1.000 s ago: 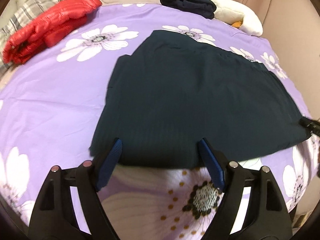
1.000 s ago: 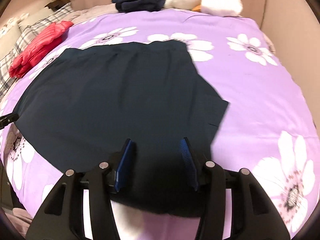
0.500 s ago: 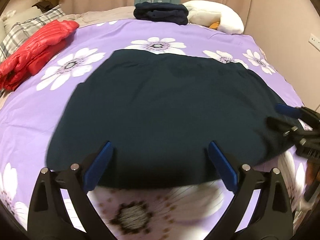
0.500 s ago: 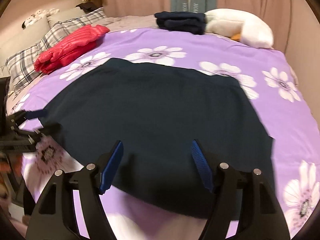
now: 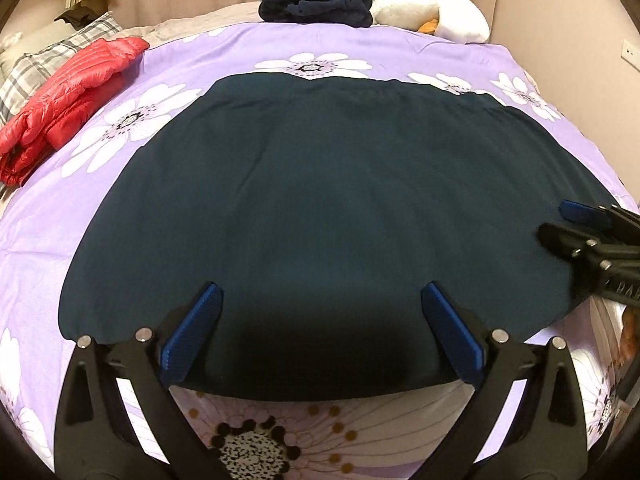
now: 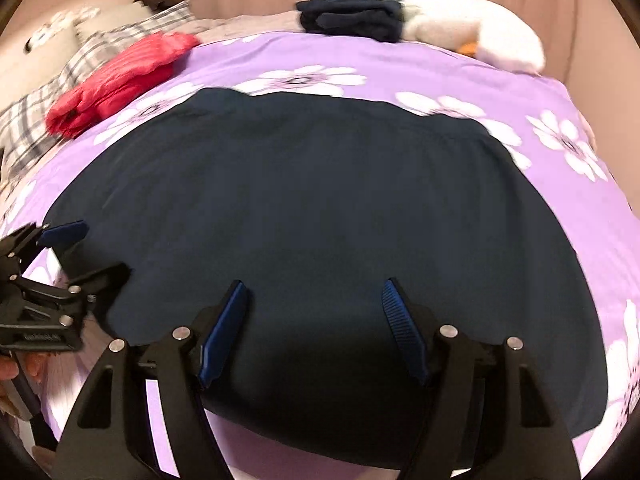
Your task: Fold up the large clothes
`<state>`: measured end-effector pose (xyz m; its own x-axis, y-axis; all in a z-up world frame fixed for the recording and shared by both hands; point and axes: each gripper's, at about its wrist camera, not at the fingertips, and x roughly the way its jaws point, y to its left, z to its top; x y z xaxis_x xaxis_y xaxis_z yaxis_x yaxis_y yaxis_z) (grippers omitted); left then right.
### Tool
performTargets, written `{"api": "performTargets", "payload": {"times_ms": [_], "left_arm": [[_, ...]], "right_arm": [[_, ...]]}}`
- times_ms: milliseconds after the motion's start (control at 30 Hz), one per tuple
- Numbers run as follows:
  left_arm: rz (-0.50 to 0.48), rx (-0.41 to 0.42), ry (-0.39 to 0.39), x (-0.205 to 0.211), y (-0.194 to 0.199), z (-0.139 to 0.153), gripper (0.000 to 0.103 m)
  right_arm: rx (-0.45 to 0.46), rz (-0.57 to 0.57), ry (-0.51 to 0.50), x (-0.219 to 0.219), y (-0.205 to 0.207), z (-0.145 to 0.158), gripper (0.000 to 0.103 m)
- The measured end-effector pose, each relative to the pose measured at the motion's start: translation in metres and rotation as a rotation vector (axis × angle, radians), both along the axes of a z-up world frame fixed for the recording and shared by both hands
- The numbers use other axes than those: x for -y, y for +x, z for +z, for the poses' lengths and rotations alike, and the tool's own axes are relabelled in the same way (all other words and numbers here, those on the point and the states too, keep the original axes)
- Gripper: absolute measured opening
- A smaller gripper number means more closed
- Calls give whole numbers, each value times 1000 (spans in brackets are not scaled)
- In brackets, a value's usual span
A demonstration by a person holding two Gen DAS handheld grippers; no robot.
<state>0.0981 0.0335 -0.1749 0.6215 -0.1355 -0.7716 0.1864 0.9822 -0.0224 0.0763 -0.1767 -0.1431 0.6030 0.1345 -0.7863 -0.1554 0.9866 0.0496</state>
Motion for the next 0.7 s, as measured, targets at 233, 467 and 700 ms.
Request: {"api": "performTargets", "payload": {"times_ms": [233, 467, 700], "left_arm": [[82, -19, -22, -33, 1, -2, 101], [135, -30, -54, -61, -2, 1, 101], [175, -20, -44, -69, -8, 4, 101]], "right_arm": [[16, -77, -48, 35, -10, 2, 71], [13, -171, -34, 76, -20, 3, 71], [23, -215, -27, 94, -30, 6, 71]]}}
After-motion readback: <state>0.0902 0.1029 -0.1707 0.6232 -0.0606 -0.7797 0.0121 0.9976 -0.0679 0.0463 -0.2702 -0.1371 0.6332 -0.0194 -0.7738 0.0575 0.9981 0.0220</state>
